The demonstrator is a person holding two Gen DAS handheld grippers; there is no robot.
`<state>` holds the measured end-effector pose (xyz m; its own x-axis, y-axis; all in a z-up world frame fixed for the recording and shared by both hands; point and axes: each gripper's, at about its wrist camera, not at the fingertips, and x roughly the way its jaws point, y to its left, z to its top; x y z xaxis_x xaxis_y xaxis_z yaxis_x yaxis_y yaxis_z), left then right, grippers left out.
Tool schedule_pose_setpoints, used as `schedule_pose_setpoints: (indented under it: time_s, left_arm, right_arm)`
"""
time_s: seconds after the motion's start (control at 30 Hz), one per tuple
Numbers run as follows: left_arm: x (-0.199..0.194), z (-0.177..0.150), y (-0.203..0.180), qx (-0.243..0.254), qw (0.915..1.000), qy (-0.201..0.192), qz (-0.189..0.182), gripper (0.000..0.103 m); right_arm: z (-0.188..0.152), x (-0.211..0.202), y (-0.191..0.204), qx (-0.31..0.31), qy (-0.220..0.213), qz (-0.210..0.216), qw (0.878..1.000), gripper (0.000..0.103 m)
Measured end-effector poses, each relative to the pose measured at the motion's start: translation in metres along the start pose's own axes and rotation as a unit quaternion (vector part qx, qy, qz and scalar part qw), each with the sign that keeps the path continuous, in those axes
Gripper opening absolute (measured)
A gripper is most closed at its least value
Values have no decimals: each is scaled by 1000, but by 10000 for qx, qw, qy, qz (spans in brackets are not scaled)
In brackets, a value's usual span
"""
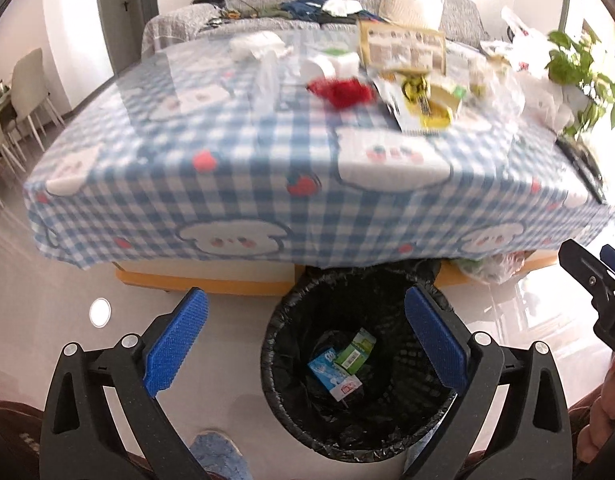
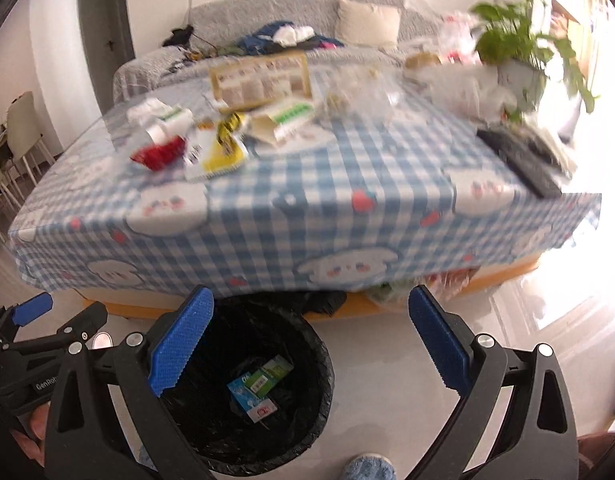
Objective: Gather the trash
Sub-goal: 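Move both grippers back over the table toward the remaining trash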
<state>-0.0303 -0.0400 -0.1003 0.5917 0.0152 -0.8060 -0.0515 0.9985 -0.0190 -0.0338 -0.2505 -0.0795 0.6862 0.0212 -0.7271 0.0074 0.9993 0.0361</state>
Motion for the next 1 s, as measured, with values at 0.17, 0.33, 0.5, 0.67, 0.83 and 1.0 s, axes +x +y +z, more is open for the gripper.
schedule_pose_setpoints:
  time_s: [0.17, 0.33, 0.5, 0.67, 0.83, 1.0]
  left_arm:
    - [-18, 22, 10, -104, 9998, -102, -117, 97]
    - [-23, 46, 19, -178, 9996, -186, -98, 97]
    - [-22, 69, 25, -190, 9995, -219, -113, 97]
    - [-9, 93, 33, -229, 9996, -135, -48, 97]
    - [11, 119, 43, -273, 9996, -49, 28, 97]
    - [32, 144, 48, -269, 9996, 31, 113, 96]
  right_arm:
    - [24, -16, 8, -45, -192, 81, 9998, 94]
    - [45, -20, 18, -235, -328, 53, 9992, 94]
    - [69, -17, 16, -306, -399, -6, 9987, 94]
    - [95, -6, 6, -351, -437, -131, 9983, 94]
    - [121, 17, -9, -336, -395, -237, 9984, 94]
    - [139, 43, -18, -264, -284, -258, 9989, 94]
